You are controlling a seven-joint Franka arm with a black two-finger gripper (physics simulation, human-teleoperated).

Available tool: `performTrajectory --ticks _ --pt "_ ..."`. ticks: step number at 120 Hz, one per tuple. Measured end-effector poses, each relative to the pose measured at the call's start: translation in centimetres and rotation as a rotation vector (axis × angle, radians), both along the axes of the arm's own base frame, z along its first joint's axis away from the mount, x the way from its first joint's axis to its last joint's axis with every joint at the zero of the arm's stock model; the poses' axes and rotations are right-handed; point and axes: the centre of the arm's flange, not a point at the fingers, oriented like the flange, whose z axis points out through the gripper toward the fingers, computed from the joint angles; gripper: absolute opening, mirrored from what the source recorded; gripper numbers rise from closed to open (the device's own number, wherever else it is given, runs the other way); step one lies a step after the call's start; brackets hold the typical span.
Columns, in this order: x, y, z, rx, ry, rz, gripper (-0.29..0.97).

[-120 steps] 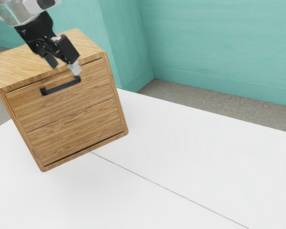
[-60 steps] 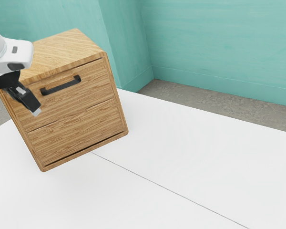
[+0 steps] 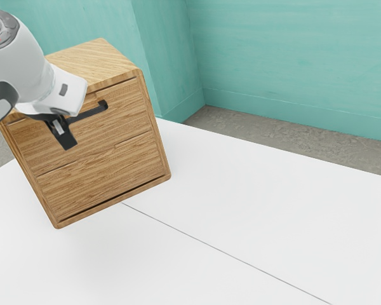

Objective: Pull the drawer handle with one arm to open the drawer

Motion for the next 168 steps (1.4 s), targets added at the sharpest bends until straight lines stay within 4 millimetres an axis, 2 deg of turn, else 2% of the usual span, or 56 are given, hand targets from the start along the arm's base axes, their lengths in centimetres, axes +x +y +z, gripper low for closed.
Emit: performTrajectory --ticks 12,34,50,74,115,145,168 --pt "0.3 -0.5 -0.1 0.008 0.003 -0.018 0.68" --pt "0.6 0.6 -0.5 0.022 0.009 -0.012 0.68" --pt "1.1 0.7 -0.9 0.032 0.013 -0.021 0.68" --pt "1.2 2.6 -1.8 0.021 0.027 0.002 0.68" --pt "1.8 2.6 -3.4 0.001 0.052 -0.008 0.68" --pt "2.1 1.7 -3.6 0.001 0.052 -0.022 0.68" --pt "2.3 2.3 -3.8 -0.004 0.051 -0.016 0.69"
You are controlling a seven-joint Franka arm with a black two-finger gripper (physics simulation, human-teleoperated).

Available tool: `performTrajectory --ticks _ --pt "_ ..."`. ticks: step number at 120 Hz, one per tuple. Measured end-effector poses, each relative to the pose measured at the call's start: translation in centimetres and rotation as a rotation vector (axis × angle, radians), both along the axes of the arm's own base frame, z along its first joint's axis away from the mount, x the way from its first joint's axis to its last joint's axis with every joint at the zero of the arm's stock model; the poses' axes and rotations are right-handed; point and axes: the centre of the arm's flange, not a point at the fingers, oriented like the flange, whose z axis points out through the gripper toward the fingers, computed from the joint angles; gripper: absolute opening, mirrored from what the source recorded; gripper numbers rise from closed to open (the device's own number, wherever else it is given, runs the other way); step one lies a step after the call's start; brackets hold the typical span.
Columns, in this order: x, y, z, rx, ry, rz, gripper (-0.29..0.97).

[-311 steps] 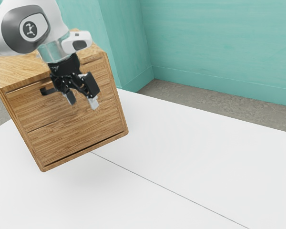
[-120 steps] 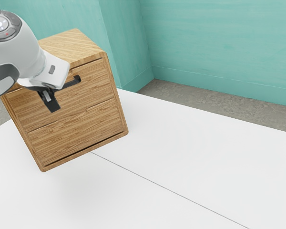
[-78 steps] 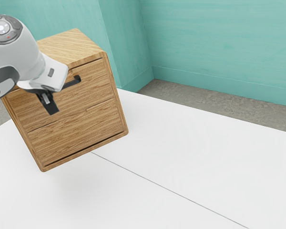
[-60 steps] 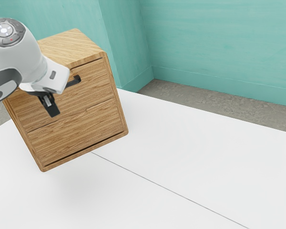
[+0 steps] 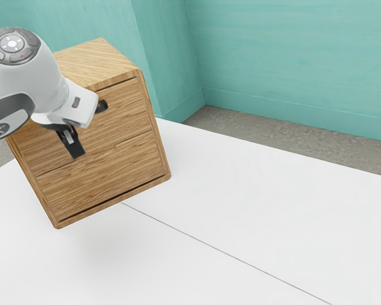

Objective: Pull the drawer handle with one arm to open the drawer

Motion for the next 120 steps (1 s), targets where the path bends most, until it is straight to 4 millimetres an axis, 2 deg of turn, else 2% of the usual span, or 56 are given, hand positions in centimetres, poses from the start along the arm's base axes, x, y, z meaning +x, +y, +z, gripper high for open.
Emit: performTrajectory --ticks 36,57,82,120 --pt "0.4 -0.3 1.2 0.015 -0.025 -0.011 0.68" --pt "1.0 0.3 0.4 0.005 -0.012 -0.008 0.68" --pt "1.3 -0.4 0.0 -0.002 -0.006 -0.02 0.68" --pt "1.2 -0.3 -0.2 -0.012 -0.005 -0.019 0.68"
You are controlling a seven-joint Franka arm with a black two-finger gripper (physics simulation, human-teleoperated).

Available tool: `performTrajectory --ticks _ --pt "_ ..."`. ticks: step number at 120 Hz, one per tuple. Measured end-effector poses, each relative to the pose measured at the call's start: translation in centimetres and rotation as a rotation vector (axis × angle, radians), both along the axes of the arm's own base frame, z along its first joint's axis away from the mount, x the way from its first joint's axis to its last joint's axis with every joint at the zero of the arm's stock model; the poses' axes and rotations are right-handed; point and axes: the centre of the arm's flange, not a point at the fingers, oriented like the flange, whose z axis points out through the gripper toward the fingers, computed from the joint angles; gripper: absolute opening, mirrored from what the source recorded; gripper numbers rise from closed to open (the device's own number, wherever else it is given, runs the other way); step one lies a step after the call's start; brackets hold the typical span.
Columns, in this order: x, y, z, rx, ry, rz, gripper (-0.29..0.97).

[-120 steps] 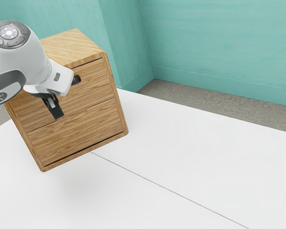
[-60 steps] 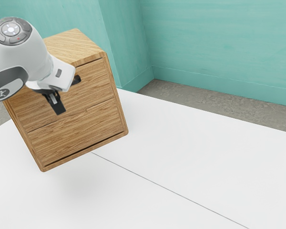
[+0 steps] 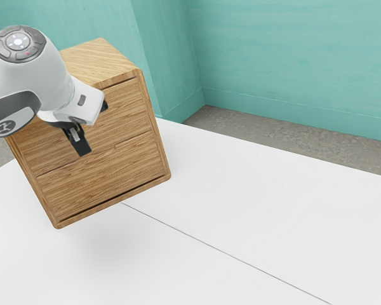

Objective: Pull the drawer handle with one arm to open the drawer

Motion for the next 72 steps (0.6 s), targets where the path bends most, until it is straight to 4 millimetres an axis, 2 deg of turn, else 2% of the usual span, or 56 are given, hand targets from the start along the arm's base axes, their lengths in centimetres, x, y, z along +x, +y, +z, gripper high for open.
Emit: performTrajectory --ticks 72 --pt "0.3 -1.7 -0.3 -0.013 -0.005 -0.021 0.68"
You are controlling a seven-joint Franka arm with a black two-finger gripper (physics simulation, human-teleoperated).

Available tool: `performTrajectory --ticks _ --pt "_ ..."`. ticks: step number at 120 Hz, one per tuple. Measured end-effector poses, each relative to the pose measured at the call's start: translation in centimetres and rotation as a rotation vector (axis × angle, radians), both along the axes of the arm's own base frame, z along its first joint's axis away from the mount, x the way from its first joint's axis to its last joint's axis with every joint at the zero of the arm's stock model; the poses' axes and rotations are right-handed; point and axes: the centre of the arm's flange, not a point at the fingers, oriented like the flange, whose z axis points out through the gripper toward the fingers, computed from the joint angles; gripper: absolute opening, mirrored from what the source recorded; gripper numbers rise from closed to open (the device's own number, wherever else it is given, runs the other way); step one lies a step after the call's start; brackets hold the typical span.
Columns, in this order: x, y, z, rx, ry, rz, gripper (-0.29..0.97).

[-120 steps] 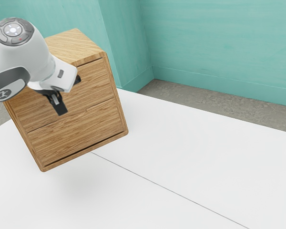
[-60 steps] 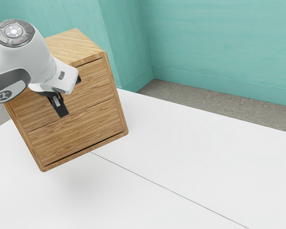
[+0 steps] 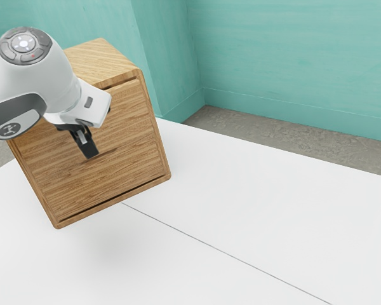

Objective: Pull the drawer handle with one arm to open the drawer

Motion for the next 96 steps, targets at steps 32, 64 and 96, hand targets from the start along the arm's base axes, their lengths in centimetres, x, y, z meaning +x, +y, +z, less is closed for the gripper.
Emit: performTrajectory --ticks 32,64,96 --pt "0.0 -0.9 -0.3 -0.01 0.002 0.001 0.68" --pt "0.7 -3.0 -0.8 0.007 0.012 0.0 0.68" --pt "1.4 -5.3 -1.7 0.044 0.026 -0.001 0.69"
